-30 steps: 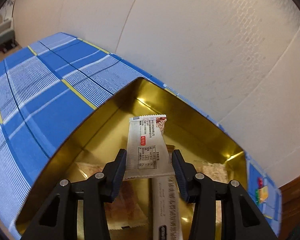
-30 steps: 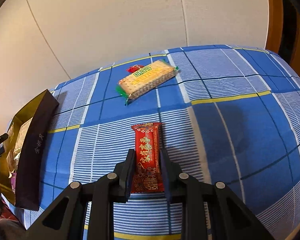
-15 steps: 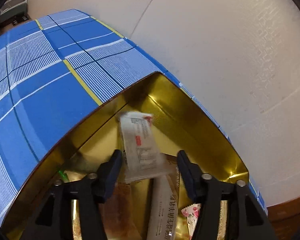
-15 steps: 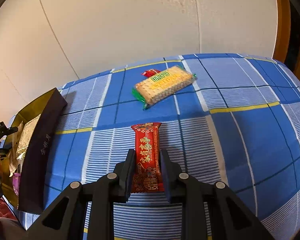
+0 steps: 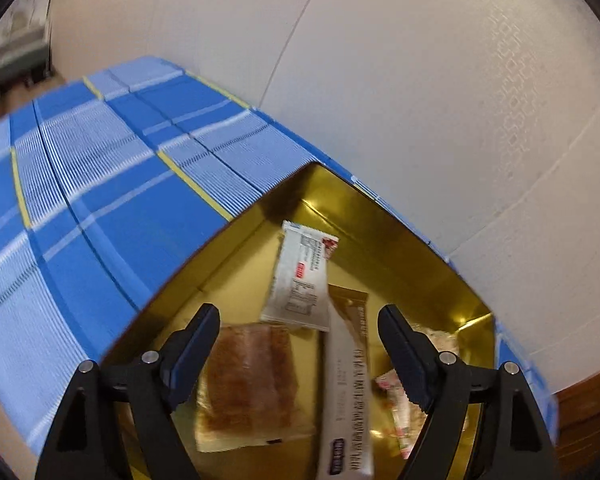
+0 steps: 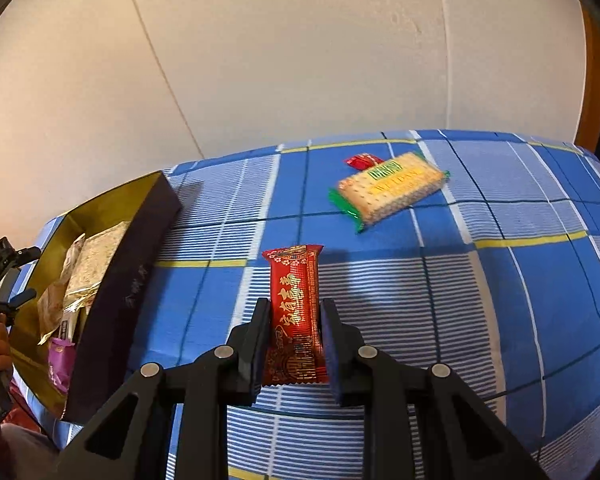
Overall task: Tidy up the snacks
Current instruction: 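Lower the red candy packet into the tray and open the right tool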
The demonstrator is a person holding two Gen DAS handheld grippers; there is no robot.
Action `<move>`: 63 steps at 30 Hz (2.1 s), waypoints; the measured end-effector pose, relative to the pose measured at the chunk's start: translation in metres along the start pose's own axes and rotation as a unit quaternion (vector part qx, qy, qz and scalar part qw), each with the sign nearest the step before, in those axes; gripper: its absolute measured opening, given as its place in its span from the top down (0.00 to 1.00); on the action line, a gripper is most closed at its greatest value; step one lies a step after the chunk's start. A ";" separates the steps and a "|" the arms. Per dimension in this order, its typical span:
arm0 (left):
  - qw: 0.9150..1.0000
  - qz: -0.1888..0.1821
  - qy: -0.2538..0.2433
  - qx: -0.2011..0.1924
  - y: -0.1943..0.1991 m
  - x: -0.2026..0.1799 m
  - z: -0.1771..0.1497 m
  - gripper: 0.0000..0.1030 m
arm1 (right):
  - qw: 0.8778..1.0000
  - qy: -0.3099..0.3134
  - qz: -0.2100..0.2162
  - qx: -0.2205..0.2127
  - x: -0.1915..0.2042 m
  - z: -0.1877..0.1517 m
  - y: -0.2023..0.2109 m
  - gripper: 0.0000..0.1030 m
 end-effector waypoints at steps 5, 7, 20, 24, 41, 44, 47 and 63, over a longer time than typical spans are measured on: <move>0.999 0.006 -0.040 -0.006 0.013 -0.004 -0.008 0.20 | 1.000 0.004 0.008 -0.005 0.004 0.001 0.002 0.76; 0.999 0.007 -0.052 -0.005 0.016 -0.004 -0.012 0.20 | 1.000 0.005 0.017 -0.008 0.008 0.002 0.004 0.76; 0.994 0.031 -0.102 -0.014 0.029 0.005 -0.026 0.19 | 0.992 0.059 0.109 -0.034 0.079 0.002 0.012 0.76; 0.994 0.034 -0.099 -0.007 0.027 0.009 -0.028 0.19 | 0.989 0.072 0.127 -0.032 0.096 -0.003 0.011 0.76; 0.995 0.029 -0.095 -0.005 0.023 0.008 -0.029 0.17 | 0.967 0.137 0.215 -0.015 0.187 -0.026 0.002 0.74; 0.996 0.025 -0.084 -0.001 0.023 0.009 -0.028 0.17 | 0.967 0.149 0.206 -0.003 0.193 -0.031 -0.006 0.72; 0.996 0.029 -0.084 -0.008 0.025 0.008 -0.028 0.16 | 0.968 0.154 0.197 -0.002 0.191 -0.034 -0.006 0.66; 0.994 -0.009 -0.105 -0.038 0.034 -0.022 -0.034 0.12 | 0.989 0.046 0.124 -0.064 0.106 0.009 0.008 0.62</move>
Point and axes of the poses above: each gripper's, at about its wrist camera, not at the fingertips, and y roughly against the way its jaws point, x to its left, z to its top, the point moved 8 cm from there along -y, roughly the way its jaws point, and after that the axes turned 4 degrees about -x, right-handed, at the moved point
